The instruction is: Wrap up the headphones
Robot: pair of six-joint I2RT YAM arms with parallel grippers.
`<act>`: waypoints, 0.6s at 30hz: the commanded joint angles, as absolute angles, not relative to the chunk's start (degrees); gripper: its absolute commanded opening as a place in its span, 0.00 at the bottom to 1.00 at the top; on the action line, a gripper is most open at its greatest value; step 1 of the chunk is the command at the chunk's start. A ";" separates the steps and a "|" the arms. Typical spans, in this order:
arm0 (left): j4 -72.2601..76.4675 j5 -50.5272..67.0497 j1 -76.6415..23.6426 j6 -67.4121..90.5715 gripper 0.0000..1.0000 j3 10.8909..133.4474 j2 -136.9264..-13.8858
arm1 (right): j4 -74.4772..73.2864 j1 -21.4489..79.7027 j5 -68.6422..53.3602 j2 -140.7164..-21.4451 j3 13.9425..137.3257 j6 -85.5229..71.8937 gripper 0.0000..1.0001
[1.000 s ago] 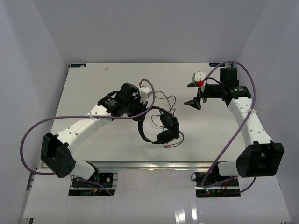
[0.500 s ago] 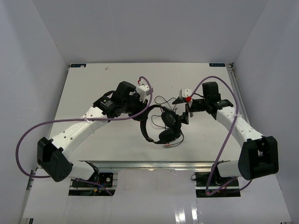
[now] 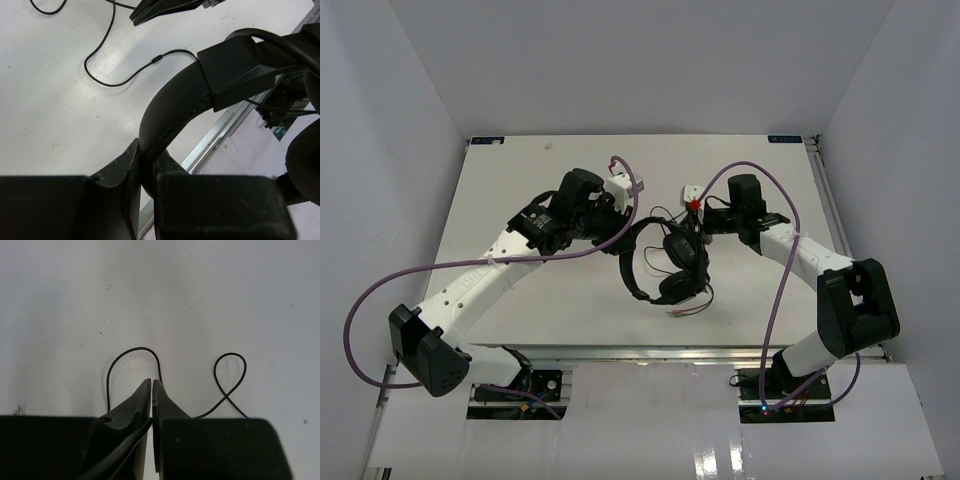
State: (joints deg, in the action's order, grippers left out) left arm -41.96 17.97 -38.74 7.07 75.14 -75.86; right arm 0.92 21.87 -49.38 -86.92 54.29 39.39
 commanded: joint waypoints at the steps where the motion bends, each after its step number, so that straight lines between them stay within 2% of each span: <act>1: -41.05 17.72 -38.56 7.47 0.00 76.86 -73.00 | 0.78 21.88 -45.14 -81.45 54.46 44.31 0.08; 8: -39.06 17.63 -38.29 7.12 0.00 72.90 -73.53 | -2.21 21.88 -38.10 -75.74 62.05 43.13 0.08; 14: -36.29 18.87 -38.32 7.03 0.00 69.91 -76.15 | -9.69 23.31 -36.66 -77.94 76.86 41.60 0.08; 18: -34.69 18.62 -38.30 6.75 0.00 71.24 -80.09 | -13.55 27.78 -34.20 -77.92 80.30 44.66 0.08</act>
